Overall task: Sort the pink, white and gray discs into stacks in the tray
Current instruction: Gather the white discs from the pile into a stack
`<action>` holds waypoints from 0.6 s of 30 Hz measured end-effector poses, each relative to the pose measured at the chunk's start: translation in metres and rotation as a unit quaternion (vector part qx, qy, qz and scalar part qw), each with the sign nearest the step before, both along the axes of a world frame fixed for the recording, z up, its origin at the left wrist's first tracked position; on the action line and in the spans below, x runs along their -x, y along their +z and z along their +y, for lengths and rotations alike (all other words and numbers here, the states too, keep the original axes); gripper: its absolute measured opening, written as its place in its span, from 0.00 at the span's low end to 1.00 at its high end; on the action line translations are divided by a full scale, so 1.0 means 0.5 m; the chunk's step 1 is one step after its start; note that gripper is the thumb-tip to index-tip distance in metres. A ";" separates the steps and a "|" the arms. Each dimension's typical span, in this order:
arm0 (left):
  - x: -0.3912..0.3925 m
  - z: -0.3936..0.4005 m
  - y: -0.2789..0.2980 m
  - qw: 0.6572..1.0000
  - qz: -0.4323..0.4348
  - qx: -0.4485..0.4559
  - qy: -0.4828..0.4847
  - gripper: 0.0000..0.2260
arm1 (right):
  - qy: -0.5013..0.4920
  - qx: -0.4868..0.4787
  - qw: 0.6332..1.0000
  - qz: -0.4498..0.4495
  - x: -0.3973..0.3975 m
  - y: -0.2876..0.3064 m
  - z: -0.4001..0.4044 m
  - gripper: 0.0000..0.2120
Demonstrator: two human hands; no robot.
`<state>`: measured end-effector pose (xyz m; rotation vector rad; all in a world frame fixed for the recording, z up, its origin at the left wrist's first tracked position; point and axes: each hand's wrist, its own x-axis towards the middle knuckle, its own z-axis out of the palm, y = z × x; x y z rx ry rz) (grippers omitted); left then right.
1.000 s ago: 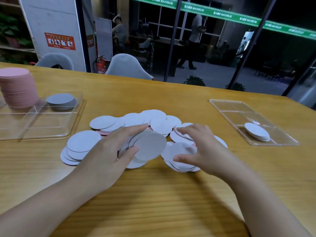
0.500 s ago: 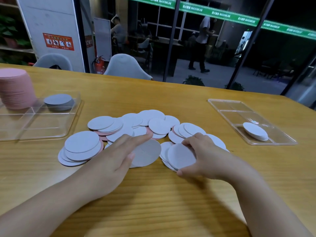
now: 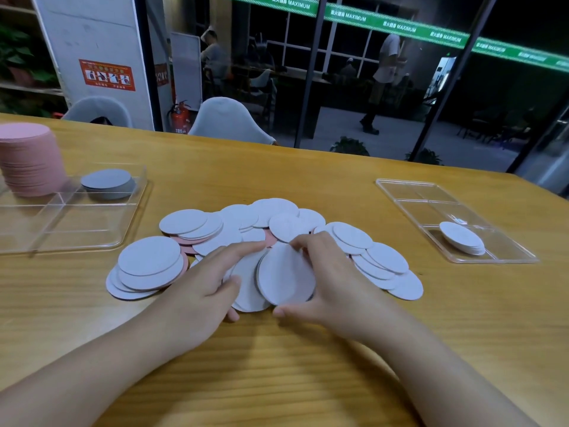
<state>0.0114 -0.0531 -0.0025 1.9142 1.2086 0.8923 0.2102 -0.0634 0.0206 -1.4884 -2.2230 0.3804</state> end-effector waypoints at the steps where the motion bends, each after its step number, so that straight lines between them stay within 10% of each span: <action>1: -0.002 0.000 -0.002 1.000 -0.008 0.002 0.002 0.20 | 0.003 -0.017 1.000 -0.017 0.008 -0.007 0.001 0.36; 18: 0.001 -0.009 0.009 0.999 0.002 -0.042 -0.026 0.18 | -0.030 -0.001 0.999 -0.040 -0.029 0.004 0.014 0.39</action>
